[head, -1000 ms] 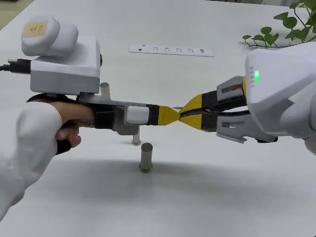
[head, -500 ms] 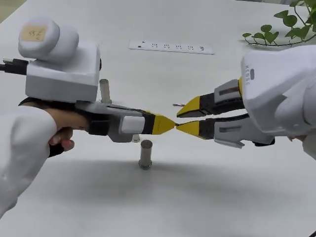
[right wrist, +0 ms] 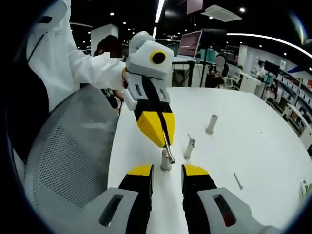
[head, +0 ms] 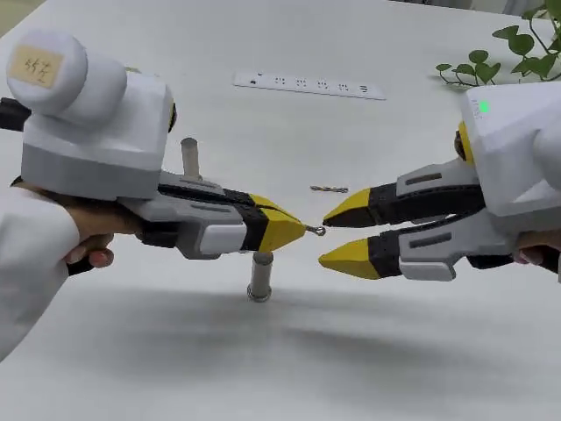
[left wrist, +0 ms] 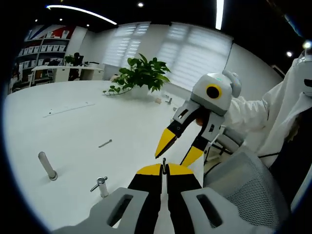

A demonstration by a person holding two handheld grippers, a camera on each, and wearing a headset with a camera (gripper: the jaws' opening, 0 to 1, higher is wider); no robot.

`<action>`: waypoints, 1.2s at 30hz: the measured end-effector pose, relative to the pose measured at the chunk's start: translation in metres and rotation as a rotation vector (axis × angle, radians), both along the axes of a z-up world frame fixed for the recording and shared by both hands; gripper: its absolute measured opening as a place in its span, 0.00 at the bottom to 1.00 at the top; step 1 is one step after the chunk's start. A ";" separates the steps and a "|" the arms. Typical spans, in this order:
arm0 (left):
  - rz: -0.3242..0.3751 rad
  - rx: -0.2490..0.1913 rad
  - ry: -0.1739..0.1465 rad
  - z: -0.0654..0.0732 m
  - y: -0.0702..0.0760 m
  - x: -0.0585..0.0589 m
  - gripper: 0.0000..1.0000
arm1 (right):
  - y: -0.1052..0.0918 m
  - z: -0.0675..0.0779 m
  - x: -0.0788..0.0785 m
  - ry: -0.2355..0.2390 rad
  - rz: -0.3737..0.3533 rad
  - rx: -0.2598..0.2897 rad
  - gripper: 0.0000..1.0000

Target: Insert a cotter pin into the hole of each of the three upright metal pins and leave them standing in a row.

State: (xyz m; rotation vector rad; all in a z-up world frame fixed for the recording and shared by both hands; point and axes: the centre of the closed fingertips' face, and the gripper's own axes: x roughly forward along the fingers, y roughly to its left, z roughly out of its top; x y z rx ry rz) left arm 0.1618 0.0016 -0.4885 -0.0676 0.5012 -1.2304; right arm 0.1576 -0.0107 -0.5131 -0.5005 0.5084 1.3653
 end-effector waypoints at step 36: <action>-0.237 0.162 -0.287 -0.005 -0.015 -0.045 0.11 | 0.014 0.001 -0.041 0.127 0.096 0.074 0.00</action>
